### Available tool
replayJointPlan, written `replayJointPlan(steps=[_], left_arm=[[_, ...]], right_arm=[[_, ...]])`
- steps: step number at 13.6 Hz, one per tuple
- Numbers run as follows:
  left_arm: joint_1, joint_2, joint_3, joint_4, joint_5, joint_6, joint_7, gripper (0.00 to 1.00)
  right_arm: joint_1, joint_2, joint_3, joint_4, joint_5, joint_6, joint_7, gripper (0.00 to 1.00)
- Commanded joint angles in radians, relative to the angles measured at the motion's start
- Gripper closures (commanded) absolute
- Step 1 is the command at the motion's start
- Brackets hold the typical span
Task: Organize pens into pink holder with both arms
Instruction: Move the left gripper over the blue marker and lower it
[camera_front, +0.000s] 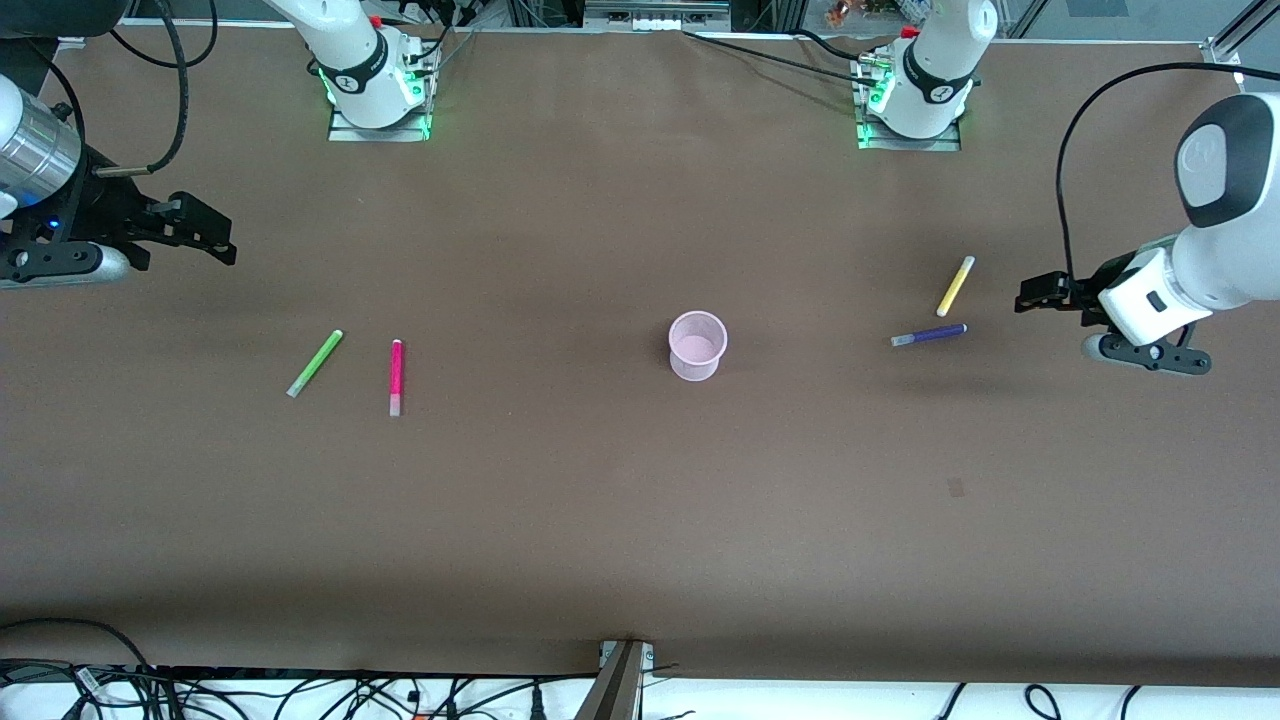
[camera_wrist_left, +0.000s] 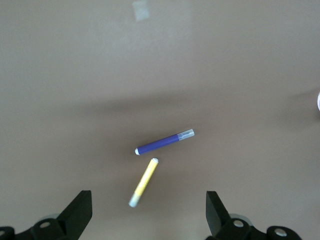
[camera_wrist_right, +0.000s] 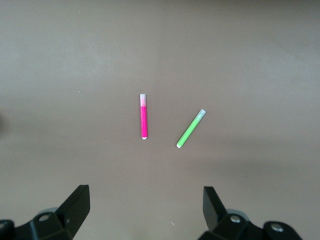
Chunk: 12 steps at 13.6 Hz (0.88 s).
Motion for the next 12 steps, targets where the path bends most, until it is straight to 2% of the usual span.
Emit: replayJointPlan(steps=[1, 4, 7, 10, 12], left_arm=[[0.006, -0.064, -0.011, -0.097, -0.023, 0.033, -0.145, 0.00], [0.006, -0.076, -0.026, -0.172, -0.023, 0.086, -0.375, 0.00], [0.004, -0.072, -0.050, -0.253, -0.020, 0.195, -0.661, 0.00], [-0.003, -0.052, -0.052, -0.267, -0.020, 0.224, -0.990, 0.00], [-0.005, -0.044, -0.052, -0.261, -0.020, 0.226, -1.089, 0.00]], right_arm=[[-0.004, 0.007, 0.003, 0.022, 0.001, -0.009, -0.014, 0.00], [-0.004, 0.007, 0.003, 0.022, 0.001, -0.006, -0.014, 0.00], [-0.002, 0.006, 0.003, 0.022, 0.001, -0.011, -0.012, 0.00], [-0.006, 0.006, -0.002, 0.019, 0.001, -0.017, -0.012, 0.00], [-0.006, 0.004, -0.003, 0.017, 0.003, -0.019, -0.012, 0.00]])
